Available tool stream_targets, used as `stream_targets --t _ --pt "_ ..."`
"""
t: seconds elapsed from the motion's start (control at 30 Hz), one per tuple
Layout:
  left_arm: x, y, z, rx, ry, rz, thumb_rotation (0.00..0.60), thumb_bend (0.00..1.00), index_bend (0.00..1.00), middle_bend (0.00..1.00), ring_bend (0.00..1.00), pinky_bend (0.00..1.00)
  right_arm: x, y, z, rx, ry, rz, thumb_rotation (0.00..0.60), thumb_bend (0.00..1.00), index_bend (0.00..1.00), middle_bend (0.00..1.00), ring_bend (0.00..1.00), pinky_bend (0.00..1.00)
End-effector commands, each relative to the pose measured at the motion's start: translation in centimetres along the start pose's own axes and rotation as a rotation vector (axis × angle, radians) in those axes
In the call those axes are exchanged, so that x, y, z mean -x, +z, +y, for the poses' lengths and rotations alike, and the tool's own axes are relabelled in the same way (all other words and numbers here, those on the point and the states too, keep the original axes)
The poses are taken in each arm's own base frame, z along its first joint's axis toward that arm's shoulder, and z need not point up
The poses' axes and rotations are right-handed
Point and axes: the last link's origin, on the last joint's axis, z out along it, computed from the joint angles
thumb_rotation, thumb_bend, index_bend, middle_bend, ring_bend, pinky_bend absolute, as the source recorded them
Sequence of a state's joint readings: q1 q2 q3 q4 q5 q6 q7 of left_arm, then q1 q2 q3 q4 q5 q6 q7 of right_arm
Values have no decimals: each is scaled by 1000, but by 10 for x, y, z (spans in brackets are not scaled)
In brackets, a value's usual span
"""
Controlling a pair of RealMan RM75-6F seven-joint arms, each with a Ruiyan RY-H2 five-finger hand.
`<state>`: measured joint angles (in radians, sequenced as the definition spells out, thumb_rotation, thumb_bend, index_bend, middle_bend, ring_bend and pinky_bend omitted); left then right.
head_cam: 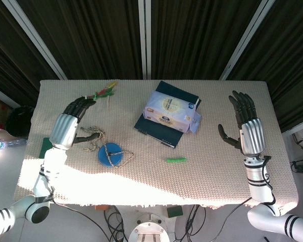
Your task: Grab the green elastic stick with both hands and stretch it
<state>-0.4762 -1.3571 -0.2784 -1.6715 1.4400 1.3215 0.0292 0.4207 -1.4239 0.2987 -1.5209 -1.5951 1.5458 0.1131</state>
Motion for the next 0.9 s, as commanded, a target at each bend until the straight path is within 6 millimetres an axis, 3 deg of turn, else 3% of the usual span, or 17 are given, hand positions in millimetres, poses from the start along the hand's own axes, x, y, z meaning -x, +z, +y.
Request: stream_targets --t 0.03,0.37,0.57,0.8,0.9 --pt "-2 -2 0 -3 3 4 600 98 171 156 105 176 1 0 0 0 7 -1 600 383 0 0 0 0" --pt "0 -7 11 18 15 -11 600 96 170 156 105 176 -6 -7 3 2 -21 -13 600 383 0 0 0 0" --pt "6 -8 22 46 32 -49 600 96 183 156 105 176 -12 -23 11 35 -93 -83 600 382 0 12 0 0" --pt "36 -9 46 98 -10 -202 600 96 267 161 106 177 -17 -42 20 95 -174 -152 600 327 0 19 0 0" --pt "52 -4 64 162 -34 -175 600 99 305 249 176 202 -17 -46 27 126 -190 -175 600 333 0 23 0 0"
